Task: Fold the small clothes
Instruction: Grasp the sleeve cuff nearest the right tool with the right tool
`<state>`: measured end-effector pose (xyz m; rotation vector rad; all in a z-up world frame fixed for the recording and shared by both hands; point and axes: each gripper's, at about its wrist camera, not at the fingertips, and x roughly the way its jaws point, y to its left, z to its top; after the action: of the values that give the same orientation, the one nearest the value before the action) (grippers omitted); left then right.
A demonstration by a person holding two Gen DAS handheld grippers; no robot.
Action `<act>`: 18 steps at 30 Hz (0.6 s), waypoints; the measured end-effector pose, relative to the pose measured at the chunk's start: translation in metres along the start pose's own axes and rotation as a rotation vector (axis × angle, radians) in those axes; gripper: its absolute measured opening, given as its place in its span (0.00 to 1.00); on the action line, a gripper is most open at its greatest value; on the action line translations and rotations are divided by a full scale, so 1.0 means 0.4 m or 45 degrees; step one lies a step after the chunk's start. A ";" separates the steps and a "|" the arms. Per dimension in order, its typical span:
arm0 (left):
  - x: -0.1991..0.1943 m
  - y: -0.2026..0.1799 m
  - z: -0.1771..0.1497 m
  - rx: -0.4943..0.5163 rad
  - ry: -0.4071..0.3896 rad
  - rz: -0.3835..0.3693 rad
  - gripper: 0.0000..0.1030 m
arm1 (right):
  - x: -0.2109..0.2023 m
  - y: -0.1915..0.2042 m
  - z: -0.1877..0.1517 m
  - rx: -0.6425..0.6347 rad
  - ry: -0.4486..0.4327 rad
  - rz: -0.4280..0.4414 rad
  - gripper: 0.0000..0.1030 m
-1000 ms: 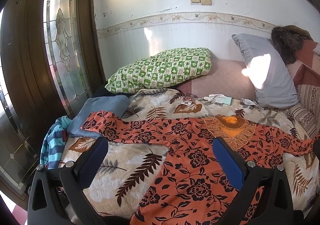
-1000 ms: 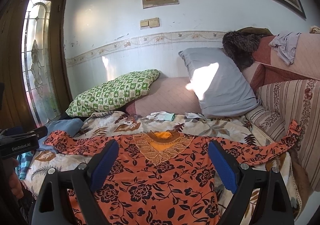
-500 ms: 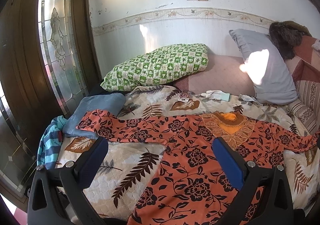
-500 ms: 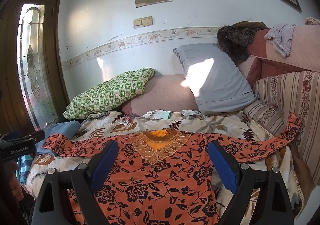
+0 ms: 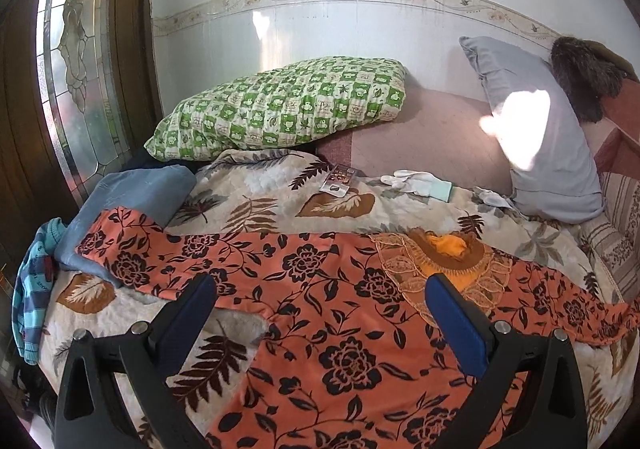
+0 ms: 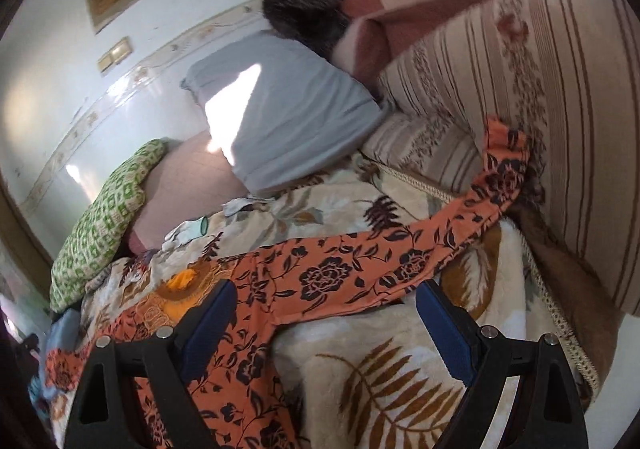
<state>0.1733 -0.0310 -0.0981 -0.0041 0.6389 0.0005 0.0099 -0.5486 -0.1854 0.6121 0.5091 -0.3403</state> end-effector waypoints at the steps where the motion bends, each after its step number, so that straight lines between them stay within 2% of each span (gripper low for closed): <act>1: 0.028 -0.004 0.002 -0.005 0.000 0.013 1.00 | 0.044 -0.042 0.017 0.083 0.051 0.038 0.90; 3: 0.080 -0.010 -0.001 0.000 0.008 0.043 1.00 | 0.115 -0.120 0.041 0.252 0.122 0.096 0.90; 7: 0.176 -0.006 -0.041 0.045 0.075 0.074 1.00 | 0.163 -0.285 0.058 0.614 0.045 0.116 0.88; 8: 0.198 -0.007 -0.050 0.070 0.101 0.090 1.00 | 0.172 -0.313 0.055 0.664 0.046 0.136 0.85; 10: 0.228 -0.006 -0.065 0.100 0.127 0.117 1.00 | 0.191 -0.349 0.043 0.715 0.063 0.134 0.80; 12: 0.244 -0.006 -0.073 0.116 0.141 0.128 1.00 | 0.204 -0.370 0.037 0.729 0.065 0.073 0.71; 15: 0.252 -0.006 -0.082 0.141 0.127 0.138 1.00 | 0.195 -0.427 0.046 0.855 -0.072 0.041 0.70; 18: 0.266 -0.010 -0.089 0.175 0.141 0.154 1.00 | 0.200 -0.477 0.088 0.897 -0.151 -0.039 0.70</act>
<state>0.2374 -0.0353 -0.1901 0.1681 0.7478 0.0736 0.0032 -0.7296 -0.2914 1.2573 0.2741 -0.5882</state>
